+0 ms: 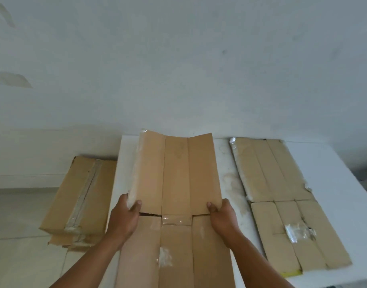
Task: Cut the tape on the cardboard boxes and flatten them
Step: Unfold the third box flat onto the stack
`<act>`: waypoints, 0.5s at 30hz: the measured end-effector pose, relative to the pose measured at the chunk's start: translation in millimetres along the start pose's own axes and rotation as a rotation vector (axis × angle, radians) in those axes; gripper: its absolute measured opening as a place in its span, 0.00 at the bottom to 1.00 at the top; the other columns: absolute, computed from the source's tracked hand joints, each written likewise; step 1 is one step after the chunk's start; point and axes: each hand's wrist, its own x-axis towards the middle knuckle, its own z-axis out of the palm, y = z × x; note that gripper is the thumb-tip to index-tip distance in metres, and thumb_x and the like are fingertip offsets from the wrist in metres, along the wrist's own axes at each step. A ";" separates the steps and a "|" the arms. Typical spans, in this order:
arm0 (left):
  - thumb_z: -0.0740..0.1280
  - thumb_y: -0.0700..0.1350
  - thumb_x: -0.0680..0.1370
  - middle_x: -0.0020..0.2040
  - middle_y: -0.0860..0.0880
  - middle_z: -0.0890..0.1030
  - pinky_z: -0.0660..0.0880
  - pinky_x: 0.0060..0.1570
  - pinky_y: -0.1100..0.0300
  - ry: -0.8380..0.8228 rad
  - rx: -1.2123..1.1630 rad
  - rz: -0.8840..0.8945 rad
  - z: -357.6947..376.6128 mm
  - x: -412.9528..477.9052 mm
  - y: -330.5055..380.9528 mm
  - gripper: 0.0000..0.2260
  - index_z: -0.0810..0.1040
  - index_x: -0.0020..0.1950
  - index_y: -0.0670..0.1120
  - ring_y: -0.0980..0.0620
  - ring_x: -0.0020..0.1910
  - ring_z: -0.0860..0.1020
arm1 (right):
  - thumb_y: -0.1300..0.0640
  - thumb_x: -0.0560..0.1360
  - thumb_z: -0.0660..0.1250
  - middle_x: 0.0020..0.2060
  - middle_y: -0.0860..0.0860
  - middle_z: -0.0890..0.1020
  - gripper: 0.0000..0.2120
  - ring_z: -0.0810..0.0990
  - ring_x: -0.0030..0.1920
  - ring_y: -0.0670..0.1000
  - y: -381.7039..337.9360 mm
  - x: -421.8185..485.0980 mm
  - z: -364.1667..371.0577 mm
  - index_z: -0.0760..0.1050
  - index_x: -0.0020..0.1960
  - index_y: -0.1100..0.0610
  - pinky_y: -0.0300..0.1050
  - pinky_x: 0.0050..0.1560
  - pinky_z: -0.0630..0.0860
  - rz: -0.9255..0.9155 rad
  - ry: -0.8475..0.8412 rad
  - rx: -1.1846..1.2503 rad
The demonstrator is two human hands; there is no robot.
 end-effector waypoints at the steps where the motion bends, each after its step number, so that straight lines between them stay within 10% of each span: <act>1: 0.63 0.49 0.83 0.48 0.49 0.80 0.76 0.43 0.54 -0.031 -0.020 0.016 10.6 -4.2 9.3 0.11 0.73 0.63 0.46 0.50 0.45 0.79 | 0.48 0.80 0.64 0.46 0.49 0.79 0.12 0.78 0.48 0.52 4.1 4.8 -18.1 0.70 0.53 0.56 0.48 0.49 0.76 -0.017 0.021 -0.004; 10: 0.59 0.45 0.85 0.56 0.49 0.79 0.74 0.43 0.62 -0.316 0.022 0.099 153.7 -22.5 120.4 0.08 0.67 0.64 0.50 0.54 0.50 0.78 | 0.50 0.79 0.68 0.41 0.51 0.77 0.12 0.76 0.42 0.52 75.2 84.2 -188.3 0.70 0.51 0.58 0.45 0.39 0.70 -0.019 0.173 -0.003; 15: 0.59 0.45 0.85 0.53 0.51 0.79 0.73 0.40 0.64 -0.313 0.011 0.034 263.4 -32.8 163.5 0.07 0.69 0.63 0.49 0.55 0.49 0.78 | 0.50 0.77 0.70 0.50 0.52 0.81 0.15 0.80 0.51 0.56 131.6 155.6 -264.0 0.72 0.59 0.55 0.54 0.54 0.78 -0.015 0.168 0.030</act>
